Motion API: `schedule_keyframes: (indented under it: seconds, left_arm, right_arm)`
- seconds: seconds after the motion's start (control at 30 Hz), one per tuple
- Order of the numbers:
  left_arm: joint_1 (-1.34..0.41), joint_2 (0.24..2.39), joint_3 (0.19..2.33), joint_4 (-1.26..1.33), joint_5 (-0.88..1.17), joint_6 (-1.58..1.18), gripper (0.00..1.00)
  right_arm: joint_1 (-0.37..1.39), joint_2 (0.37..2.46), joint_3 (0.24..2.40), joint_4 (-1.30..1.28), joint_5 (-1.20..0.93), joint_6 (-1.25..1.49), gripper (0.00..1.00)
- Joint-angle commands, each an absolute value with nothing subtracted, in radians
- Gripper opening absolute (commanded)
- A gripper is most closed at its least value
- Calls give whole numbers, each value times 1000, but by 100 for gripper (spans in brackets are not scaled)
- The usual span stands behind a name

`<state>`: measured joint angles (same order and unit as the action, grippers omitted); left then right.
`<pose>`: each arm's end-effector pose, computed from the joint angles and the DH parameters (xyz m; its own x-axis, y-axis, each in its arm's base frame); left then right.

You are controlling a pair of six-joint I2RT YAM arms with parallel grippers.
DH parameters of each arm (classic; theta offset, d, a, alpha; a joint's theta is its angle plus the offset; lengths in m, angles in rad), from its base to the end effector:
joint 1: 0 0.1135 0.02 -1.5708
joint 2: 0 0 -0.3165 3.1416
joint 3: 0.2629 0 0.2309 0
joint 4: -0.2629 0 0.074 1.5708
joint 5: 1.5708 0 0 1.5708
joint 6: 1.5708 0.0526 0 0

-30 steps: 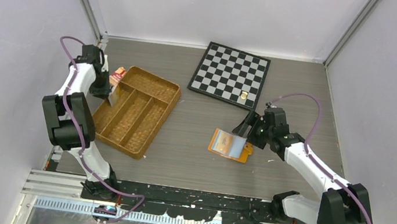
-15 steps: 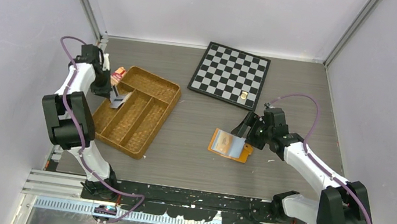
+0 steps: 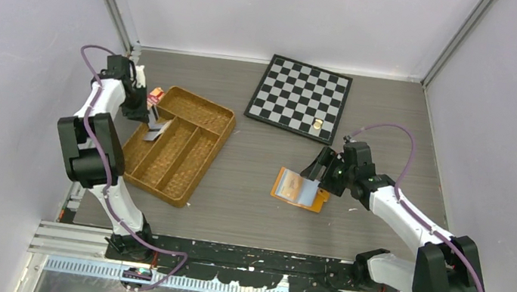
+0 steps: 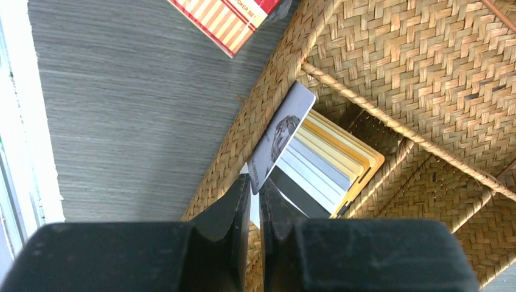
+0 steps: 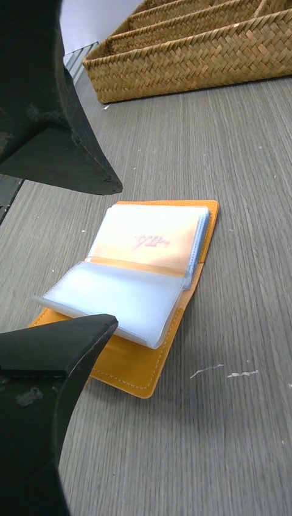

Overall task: Put the credit cards into the card holder
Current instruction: Pick up the credit card from the storage box.

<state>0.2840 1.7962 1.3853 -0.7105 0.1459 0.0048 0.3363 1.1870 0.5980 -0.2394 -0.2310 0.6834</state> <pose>0.3610 0.0974 0.2744 -0.8657 -0.2477 -0.4350 -0.2124 0.9686 -0.1289 0.1894 0.0790 0.2407 -0.8345 0.3594 -0.4177 0.0768 0.8265 0.5577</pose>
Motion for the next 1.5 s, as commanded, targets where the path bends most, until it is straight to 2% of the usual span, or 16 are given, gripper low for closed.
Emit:
schedule_keyframes:
  seconds: [0.0, 0.3, 0.73, 0.87, 1.07, 1.2, 1.37, 1.47]
  left_arm:
    - [292, 1813, 1423, -678, 179, 5, 13]
    - [292, 1812, 1424, -637, 181, 11, 21]
    - [291, 1799, 1425, -597, 168, 28, 24]
    - [290, 1799, 1423, -590, 185, 43, 21]
    - [282, 1770, 1412, -606, 152, 91, 1]
    - [246, 1691, 1387, -618, 89, 123, 0]
    - [162, 1525, 1314, -593, -128, 172, 0]
    - [124, 1440, 1294, -581, -151, 168, 0]
  right_arm:
    - [331, 1190, 599, -207, -245, 686, 76]
    - [330, 1199, 588, -189, -268, 695, 76]
    - [331, 1212, 576, -162, -299, 711, 76]
    - [331, 1215, 576, -157, -305, 713, 75]
    - [331, 1198, 579, -160, -304, 714, 75]
    - [331, 1169, 600, -194, -284, 697, 76]
    - [330, 1120, 628, -273, -229, 647, 76]
    - [330, 1087, 648, -319, -203, 607, 77]
